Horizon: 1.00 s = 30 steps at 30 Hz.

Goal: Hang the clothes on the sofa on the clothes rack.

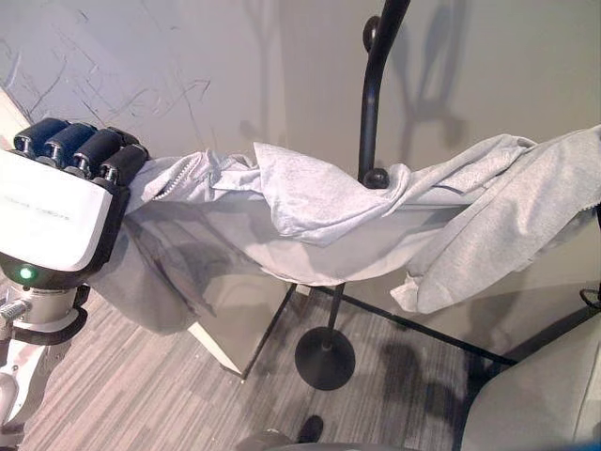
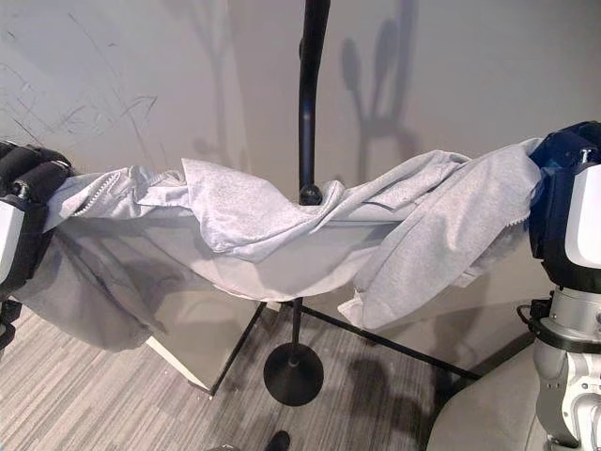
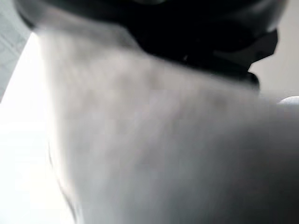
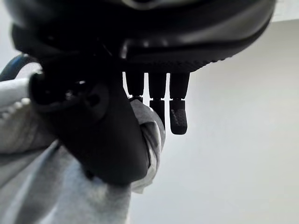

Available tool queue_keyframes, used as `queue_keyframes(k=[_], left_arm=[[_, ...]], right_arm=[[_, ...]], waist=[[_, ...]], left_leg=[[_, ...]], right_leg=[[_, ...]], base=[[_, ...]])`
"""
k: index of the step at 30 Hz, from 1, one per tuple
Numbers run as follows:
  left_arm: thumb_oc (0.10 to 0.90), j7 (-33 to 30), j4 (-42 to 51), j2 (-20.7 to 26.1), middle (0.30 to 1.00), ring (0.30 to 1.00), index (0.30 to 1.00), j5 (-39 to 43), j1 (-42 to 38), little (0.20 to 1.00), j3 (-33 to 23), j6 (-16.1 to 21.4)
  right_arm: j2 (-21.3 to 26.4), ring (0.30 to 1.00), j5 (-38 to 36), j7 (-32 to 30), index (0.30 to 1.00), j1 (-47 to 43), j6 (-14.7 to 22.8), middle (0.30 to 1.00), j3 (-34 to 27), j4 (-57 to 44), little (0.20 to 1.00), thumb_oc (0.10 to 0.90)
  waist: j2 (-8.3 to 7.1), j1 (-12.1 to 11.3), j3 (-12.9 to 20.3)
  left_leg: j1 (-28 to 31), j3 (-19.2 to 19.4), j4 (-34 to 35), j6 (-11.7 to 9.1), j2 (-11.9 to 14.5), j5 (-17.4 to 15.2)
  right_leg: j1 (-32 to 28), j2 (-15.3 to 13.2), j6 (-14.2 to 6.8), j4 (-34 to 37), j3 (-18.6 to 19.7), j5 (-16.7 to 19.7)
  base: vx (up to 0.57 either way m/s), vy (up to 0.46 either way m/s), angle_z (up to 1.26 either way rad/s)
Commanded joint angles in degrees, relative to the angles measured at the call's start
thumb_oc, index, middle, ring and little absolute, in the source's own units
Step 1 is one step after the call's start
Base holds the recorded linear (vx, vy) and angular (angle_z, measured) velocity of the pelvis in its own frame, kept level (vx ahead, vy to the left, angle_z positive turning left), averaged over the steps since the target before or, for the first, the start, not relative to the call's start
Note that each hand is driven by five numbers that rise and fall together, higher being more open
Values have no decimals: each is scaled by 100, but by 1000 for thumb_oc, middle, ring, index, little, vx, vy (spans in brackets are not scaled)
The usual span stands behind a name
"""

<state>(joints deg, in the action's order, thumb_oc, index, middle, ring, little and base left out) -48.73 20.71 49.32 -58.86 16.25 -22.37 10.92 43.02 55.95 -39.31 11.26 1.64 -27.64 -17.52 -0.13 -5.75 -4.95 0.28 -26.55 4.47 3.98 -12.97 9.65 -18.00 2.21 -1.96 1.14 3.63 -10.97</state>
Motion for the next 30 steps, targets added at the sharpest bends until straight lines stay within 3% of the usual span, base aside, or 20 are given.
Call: queue_keyframes(k=[1,9,12,15,16,17,18,20,21,25,26,27,30], left_arm=[[400,-468,-246,203,300,300,300,650,178,300,-1287,-472],[400,-852,-550,364,300,300,300,669,256,300,-1905,-699],[400,-867,-871,553,300,300,300,753,-62,300,-1762,-754],[400,-756,-1457,925,300,300,300,941,-652,300,-1212,-808],[400,-641,-2095,1276,300,300,300,1097,-1304,300,-514,-839],[400,-660,-2221,1322,300,300,300,1114,-1440,300,-397,-843],[400,-383,-3089,1733,300,300,300,1260,-2415,300,692,-932],[400,-282,-3402,1815,300,300,300,1283,-2834,300,1167,-982],[400,29,-3698,1943,300,300,300,1282,-3411,300,1868,-972],[400,366,-4914,2018,300,300,300,1337,-5445,300,3950,-1012],[400,352,-5016,2007,300,300,300,1356,-5607,300,4096,-1014],[400,477,-5427,1994,300,300,300,1353,-6183,300,4791,-988],[400,621,-6089,1852,300,300,300,1363,-6867,300,5601,-1046]], right_arm=[[492,300,36,-257,300,11,-852,300,-1112,204,300,400],[456,300,-38,-420,300,56,-878,300,-1387,195,300,400],[595,300,-135,-466,300,-116,-856,300,-1325,341,300,400],[1055,300,-397,-467,300,-574,-747,300,-949,672,300,400],[1506,300,-713,-487,300,-1083,-605,300,-409,1160,300,400],[1569,300,-742,-518,300,-1179,-595,300,-331,1278,300,400],[2173,300,-1060,-485,300,-1924,-443,300,505,1944,300,400],[2365,300,-1143,-461,300,-2239,-404,300,862,2230,300,400],[2522,300,-1314,-313,300,-2715,-300,300,1507,2530,300,400],[2641,300,-1795,-258,300,-4402,-75,300,3328,3662,300,400],[2638,300,-1817,-279,300,-4538,-72,300,3445,3761,300,400],[2599,300,-2023,-218,300,-5074,21,300,4031,4139,300,400],[2511,300,-2189,-191,300,-5732,96,300,4840,4767,300,400]], waist=[[135,-96,959],[170,-87,1009],[163,-63,1049],[138,0,1091],[138,21,1076],[142,18,1071],[138,75,1045],[140,72,1036],[157,109,1033],[199,163,999],[192,158,991],[204,187,983],[184,199,953]], left_leg=[[16,199,53,-87,346,-682],[11,209,53,-85,338,-676],[38,224,53,-84,340,-716],[50,245,53,-95,340,-722],[53,276,53,-98,349,-725],[53,276,53,-98,349,-726],[47,335,53,-98,355,-730],[47,363,53,-94,358,-735],[47,406,53,-84,364,-745],[46,512,53,-65,385,-761],[45,516,53,-64,386,-763],[44,582,53,-59,395,-766],[5,625,53,-60,396,-744]], right_leg=[[1022,86,30,386,-66,810],[1041,86,28,386,-18,799],[1015,83,34,386,-10,769],[1003,85,32,386,8,763],[1003,79,28,386,9,756],[1003,78,28,386,9,754],[1004,66,25,386,15,760],[1004,63,25,386,20,762],[1008,58,18,386,20,770],[1021,43,0,386,42,774],[1023,44,-1,386,46,775],[1031,38,-17,386,57,781],[1076,33,-42,386,87,814]], base=[[-15,0,-7],[3,5,-6],[13,-2,0],[0,0,0],[0,0,0],[22,-22,-4],[12,-13,-8],[7,-6,-3],[26,6,6],[27,12,-4],[36,22,0],[44,27,3],[33,26,-1]])
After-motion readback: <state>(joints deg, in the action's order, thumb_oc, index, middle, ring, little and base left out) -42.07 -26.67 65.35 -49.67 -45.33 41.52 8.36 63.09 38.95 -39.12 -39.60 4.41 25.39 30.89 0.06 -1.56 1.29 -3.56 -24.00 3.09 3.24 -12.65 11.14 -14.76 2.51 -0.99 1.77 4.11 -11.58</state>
